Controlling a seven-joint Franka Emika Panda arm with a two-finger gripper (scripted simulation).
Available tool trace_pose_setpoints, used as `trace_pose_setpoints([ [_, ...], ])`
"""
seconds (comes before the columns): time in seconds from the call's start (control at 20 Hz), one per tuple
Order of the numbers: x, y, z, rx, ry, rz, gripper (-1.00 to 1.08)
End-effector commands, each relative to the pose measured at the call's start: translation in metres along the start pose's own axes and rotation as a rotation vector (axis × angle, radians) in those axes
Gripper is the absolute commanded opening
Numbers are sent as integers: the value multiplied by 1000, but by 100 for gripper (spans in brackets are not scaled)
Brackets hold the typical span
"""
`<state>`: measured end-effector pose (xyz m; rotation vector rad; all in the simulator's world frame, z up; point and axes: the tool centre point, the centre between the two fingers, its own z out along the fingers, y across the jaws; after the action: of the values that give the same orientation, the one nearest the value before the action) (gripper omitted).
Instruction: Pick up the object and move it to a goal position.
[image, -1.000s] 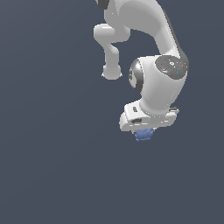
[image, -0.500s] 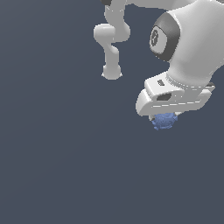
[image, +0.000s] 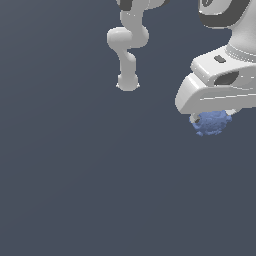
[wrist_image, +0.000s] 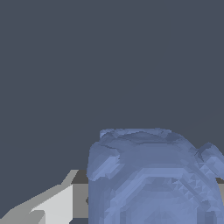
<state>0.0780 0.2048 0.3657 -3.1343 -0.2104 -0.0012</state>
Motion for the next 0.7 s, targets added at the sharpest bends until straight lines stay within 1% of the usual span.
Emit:
trace_pose_setpoints([
  [0.0,2,-5,-13,0,-1,0,-100],
  [0.3,5,-13,-32,0,-1,0,-100],
  [0.65,7,-17,-41,0,-1,0,-100],
])
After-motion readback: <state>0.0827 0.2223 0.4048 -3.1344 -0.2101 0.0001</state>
